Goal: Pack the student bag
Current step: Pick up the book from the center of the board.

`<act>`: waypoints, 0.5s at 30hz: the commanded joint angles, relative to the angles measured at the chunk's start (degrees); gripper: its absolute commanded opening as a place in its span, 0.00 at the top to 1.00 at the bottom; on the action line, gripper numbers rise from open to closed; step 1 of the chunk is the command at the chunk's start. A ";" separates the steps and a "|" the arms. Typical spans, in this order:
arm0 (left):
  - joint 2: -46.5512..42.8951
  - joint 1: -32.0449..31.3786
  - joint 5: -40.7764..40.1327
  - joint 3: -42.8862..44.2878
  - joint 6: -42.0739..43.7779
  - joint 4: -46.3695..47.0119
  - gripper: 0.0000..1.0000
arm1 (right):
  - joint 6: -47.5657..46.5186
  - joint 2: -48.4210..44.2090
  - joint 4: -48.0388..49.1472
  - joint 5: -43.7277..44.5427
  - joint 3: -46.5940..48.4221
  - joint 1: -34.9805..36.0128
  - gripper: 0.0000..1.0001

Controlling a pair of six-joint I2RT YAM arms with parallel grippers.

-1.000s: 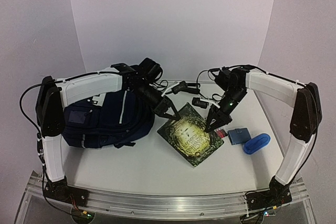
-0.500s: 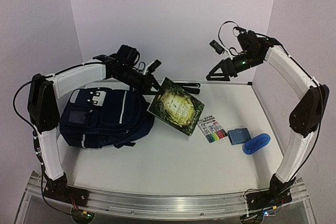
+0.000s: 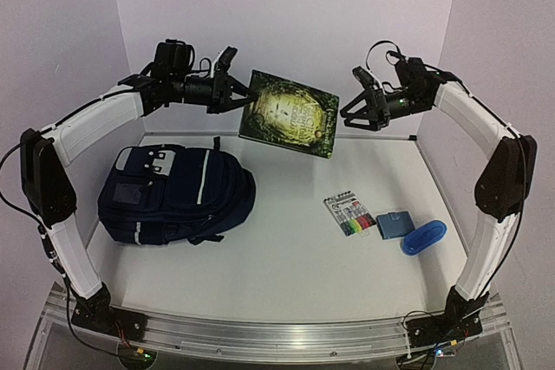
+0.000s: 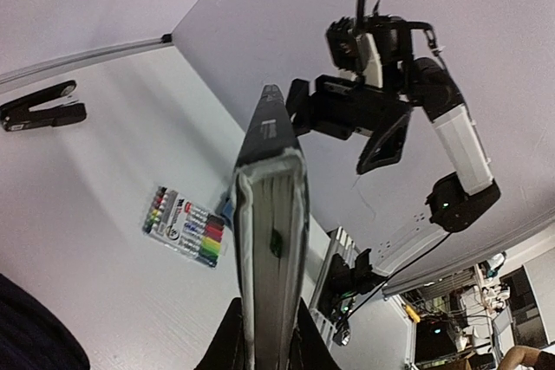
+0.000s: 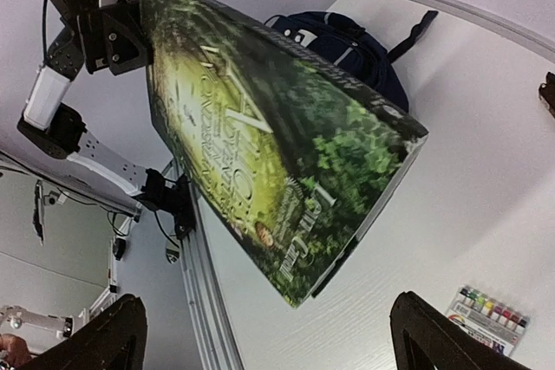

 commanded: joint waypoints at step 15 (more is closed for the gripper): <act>-2.86 0.10 6.56 -2.35 -15.62 24.38 1.00 | 18.37 -1.06 13.70 -12.30 1.40 4.51 0.49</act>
